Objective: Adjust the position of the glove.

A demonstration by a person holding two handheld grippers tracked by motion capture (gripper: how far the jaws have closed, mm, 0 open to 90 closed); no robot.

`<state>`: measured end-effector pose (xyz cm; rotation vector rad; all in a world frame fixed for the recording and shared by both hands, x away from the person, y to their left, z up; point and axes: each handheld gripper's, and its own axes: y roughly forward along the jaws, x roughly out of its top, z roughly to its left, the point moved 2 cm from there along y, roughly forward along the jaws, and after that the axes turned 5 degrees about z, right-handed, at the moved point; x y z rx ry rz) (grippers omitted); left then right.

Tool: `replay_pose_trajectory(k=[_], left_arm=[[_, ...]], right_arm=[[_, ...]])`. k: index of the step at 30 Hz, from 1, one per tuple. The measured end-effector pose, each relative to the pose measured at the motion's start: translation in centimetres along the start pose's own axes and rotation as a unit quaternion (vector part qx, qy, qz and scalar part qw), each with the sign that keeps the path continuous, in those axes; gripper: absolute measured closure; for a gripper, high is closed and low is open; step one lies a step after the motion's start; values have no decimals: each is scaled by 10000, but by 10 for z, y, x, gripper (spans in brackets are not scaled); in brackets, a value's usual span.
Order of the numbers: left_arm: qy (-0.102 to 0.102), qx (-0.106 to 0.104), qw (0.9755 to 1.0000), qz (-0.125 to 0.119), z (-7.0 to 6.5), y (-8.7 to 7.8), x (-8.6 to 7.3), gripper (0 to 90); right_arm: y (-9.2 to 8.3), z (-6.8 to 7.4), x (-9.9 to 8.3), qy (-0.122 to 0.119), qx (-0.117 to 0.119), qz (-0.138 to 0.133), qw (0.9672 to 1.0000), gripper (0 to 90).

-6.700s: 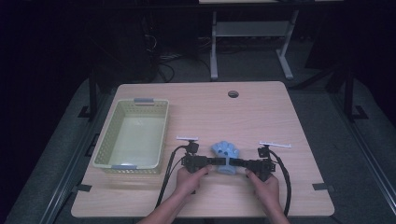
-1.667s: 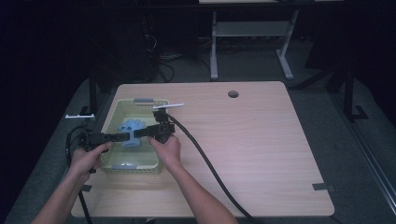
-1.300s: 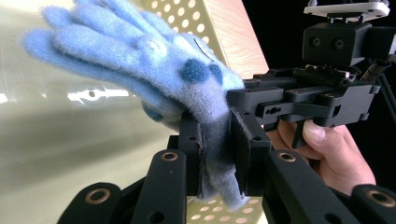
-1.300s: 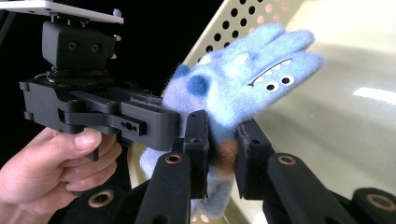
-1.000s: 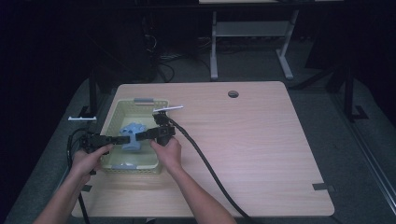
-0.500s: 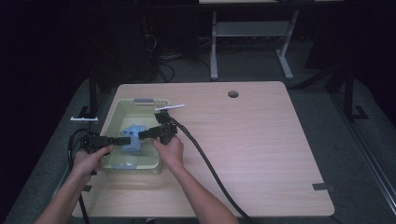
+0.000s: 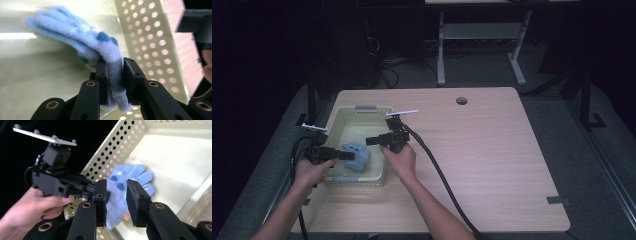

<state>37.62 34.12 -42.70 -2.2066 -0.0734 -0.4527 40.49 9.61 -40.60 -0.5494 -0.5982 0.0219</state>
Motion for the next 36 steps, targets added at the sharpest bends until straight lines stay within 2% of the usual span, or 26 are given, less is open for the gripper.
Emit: replay_pose_trajectory(k=[2, 4, 6, 7, 8, 12, 17, 21, 23, 24, 25, 27, 28, 31, 32, 34, 36], left_arm=[[-39, 193, 9998, 72, 0, 1, 1, 743], [-110, 271, 9994, 172, 1, 2, 2, 738], [-129, 486, 9984, 252, -1, 5, 3, 724], [-129, 486, 9984, 252, -1, 5, 3, 709], [-47, 750, 9966, 324, -2, 7, 3, 698], [-61, 926, 9952, 314, -3, 7, 3, 653], [-135, 1063, 9942, 109, -1, 2, 2, 584], [-188, 1011, 9947, -93, -1, -3, 3, 580], [-135, 940, 9952, -235, -4, -7, 4, 587], [-4, 868, 9958, -296, -7, -10, 6, 642], [-4, 868, 9958, -296, -7, -10, 6, 656], [-7, 834, 9962, -242, -8, -8, 7, 666], [-10, 911, 9958, -84, -8, -3, 8, 666], [-48, 953, 9954, 42, -6, 2, 9, 666], [-46, 1051, 9943, 176, -4, 7, 10, 666], [-27, 1086, 9937, 271, -2, 10, 11, 685], [-124, 1135, 9929, 325, -2, 13, 13, 685]], right_arm=[[-4, 0, 0, -4, 69, -25, 10000, 695], [-8, 1, 0, -40, 65, -45, 10000, 695], [-12, 2, 0, -46, 101, -73, 9999, 695], [-12, 2, 0, -46, 101, -73, 9999, 695], [-16, 3, 0, -50, 101, -99, 9999, 695], [-23, 3, 0, -94, 121, -181, 9997, 695], [-36, 3, -3, -104, 149, -274, 9995, 695], [-44, -1, -5, -51, 152, -328, 9993, 695], [-47, -4, -6, -13, 158, -334, 9993, 695], [-50, -6, -6, 17, 146, -318, 9994, 687], [-50, -6, -6, 17, 146, -318, 9994, 687], [-52, -8, -6, -12, 105, -339, 9994, 683], [-54, -8, -7, 7, 119, -320, 9994, 682], [-55, -8, -7, -4, 95, -319, 9994, 682], [-56, -8, -7, -38, 95, -340, 9994, 680], [-57, -9, -8, -34, 82, -339, 9994, 678], [-58, -11, -9, -41, 76, -353, 9993, 678]])
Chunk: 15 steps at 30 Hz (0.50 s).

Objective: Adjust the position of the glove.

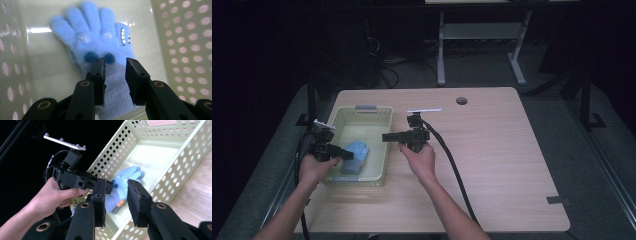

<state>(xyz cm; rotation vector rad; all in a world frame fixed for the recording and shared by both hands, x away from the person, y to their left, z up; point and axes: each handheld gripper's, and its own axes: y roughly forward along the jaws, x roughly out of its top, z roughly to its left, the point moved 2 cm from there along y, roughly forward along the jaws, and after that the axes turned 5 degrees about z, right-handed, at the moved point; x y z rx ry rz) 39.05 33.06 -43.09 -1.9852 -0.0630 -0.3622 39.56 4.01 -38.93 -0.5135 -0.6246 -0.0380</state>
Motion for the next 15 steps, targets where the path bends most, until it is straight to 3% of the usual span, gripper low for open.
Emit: replay_pose_trajectory(k=[3, 5, 9, 11, 14, 15], left_arm=[[14, 100, 9996, 266, 1, 3, 2, 678], [73, 141, 9995, 263, 0, 4, 3, 671], [52, 84, 9999, 127, -2, 2, 3, 660], [-5, -92, 10000, -22, -5, 0, 3, 651], [147, -167, 9997, -61, -6, -6, 2, 644], [70, -233, 9996, -120, -8, -8, 2, 640]], right_arm=[[-1, -1, -1, 41, -8, 6, 10000, 678], [-2, -2, -2, 31, -35, -27, 10000, 678], [-4, -2, -2, 12, -25, -66, 10000, 678], [-5, -2, -2, 18, -33, -75, 10000, 676], [-7, -2, -2, 26, -27, -107, 9999, 670], [-8, -2, -2, 24, -25, -114, 9999, 668]])
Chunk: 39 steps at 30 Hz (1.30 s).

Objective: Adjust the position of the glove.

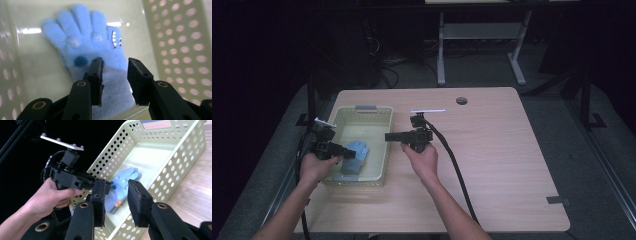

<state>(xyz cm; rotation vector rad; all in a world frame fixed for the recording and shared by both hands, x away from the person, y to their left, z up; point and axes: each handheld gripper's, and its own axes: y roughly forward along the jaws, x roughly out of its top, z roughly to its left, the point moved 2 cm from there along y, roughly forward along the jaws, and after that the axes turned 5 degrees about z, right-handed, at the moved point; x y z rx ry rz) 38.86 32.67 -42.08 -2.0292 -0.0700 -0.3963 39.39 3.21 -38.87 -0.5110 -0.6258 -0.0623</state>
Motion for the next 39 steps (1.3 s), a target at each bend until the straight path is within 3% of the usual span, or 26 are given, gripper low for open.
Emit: replay_pose_trajectory(k=[9, 23, 39], left_arm=[[151, -302, 9984, -444, 0, -16, -2, 576], [130, -588, 9956, -722, -14, -19, 6, 493], [178, -690, 9935, -889, -23, -19, 14, 428]], right_arm=[[-5, -7, -4, 144, 23, 43, 9999, 621], [-19, -22, -3, 271, 134, -6, 9995, 508], [-40, -37, -2, 345, 171, -150, 9991, 452]])
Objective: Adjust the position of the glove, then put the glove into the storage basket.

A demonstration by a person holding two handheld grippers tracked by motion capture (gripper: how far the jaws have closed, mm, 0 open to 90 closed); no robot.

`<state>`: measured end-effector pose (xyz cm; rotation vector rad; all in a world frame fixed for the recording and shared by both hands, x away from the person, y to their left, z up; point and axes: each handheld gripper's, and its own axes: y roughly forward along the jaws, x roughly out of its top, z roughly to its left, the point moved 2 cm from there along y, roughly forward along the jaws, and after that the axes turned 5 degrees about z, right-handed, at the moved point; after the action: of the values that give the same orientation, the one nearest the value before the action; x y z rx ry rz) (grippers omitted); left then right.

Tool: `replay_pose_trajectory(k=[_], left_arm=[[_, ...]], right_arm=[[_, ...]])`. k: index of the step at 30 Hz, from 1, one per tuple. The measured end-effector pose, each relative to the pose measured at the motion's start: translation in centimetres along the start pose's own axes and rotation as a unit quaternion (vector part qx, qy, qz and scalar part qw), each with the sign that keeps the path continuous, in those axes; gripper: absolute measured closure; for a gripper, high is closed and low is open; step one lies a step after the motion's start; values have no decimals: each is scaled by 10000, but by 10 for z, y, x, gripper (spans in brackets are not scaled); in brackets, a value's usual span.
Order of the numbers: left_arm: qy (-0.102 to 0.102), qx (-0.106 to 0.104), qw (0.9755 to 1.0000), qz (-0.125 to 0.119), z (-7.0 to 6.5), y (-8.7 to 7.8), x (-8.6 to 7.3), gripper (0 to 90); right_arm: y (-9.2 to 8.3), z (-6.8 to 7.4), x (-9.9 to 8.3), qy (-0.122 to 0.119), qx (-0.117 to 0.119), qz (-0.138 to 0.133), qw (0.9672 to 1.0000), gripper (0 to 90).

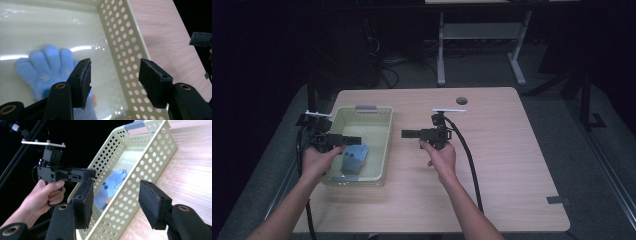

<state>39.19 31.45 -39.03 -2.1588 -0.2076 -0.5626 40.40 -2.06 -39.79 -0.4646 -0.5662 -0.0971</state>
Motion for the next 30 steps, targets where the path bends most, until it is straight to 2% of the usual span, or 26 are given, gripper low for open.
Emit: replay_pose_trajectory(k=[9, 23, 30], left_arm=[[12, -124, 9998, -139, -7, 1, 3, 379], [120, -176, 9996, -171, -16, 3, 4, 371], [149, -310, 9991, -241, -24, 3, 3, 370]], right_arm=[[-9, -4, 0, 4, -15, -24, 10000, 428], [-25, -15, -5, 87, -96, -144, 9998, 416], [-36, -20, -7, 149, -125, -165, 9997, 412]])
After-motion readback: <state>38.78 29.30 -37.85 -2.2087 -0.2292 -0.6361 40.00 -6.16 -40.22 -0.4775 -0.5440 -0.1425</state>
